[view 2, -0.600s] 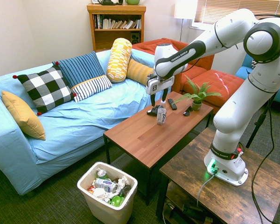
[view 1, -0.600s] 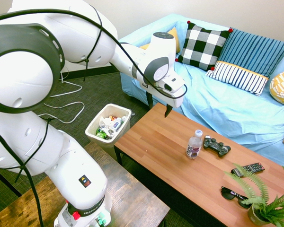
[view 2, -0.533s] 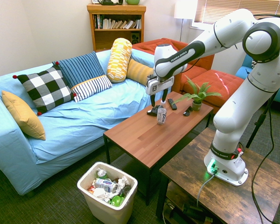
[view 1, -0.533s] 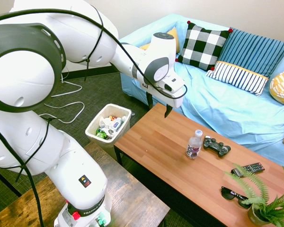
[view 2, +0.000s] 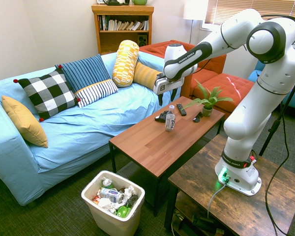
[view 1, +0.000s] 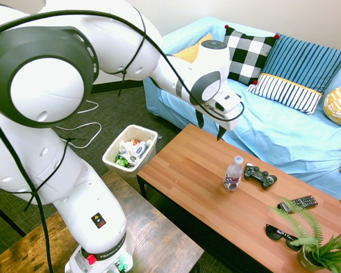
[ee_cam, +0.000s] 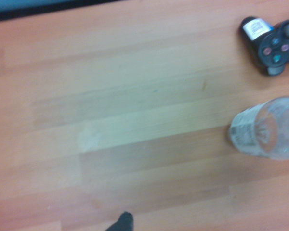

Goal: Throw the bottle in the trash bin

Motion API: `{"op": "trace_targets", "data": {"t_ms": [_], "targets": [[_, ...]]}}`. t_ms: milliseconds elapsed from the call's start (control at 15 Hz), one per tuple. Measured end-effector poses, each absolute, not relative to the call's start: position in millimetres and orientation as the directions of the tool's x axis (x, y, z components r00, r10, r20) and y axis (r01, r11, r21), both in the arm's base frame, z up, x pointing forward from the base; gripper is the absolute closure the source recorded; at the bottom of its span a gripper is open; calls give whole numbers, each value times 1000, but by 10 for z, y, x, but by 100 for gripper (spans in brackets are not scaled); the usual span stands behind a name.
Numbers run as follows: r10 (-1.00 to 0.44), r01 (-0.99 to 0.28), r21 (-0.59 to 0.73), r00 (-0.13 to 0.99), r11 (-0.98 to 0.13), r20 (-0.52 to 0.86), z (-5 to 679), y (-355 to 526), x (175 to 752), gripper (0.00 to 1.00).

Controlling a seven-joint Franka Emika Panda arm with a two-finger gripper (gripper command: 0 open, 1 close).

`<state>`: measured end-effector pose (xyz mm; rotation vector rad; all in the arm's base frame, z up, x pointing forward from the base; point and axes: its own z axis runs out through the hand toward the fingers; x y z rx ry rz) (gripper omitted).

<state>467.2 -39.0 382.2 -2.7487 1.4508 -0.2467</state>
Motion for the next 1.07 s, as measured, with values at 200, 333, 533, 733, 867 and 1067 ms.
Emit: {"op": "trace_targets", "data": {"t_ms": [200, 333, 533, 733, 867, 1067], "targets": [[-872, -871, -85, 472, -485, 130, 3668, -747, 4896, 0], [-895, -896, -65, 430, -439, 119, 3460, -896, 5023, 0], [-925, -931, -36, 357, -364, 129, 3147, -1091, 5104, 0], [-939, -946, -11, 319, -324, 131, 2853, -1198, 5120, 0], [-940, -948, 8, 317, -318, 126, 2705, -1213, 5147, 0], [-940, -948, 28, 319, -318, 123, 2549, -1212, 5197, 0]]}}
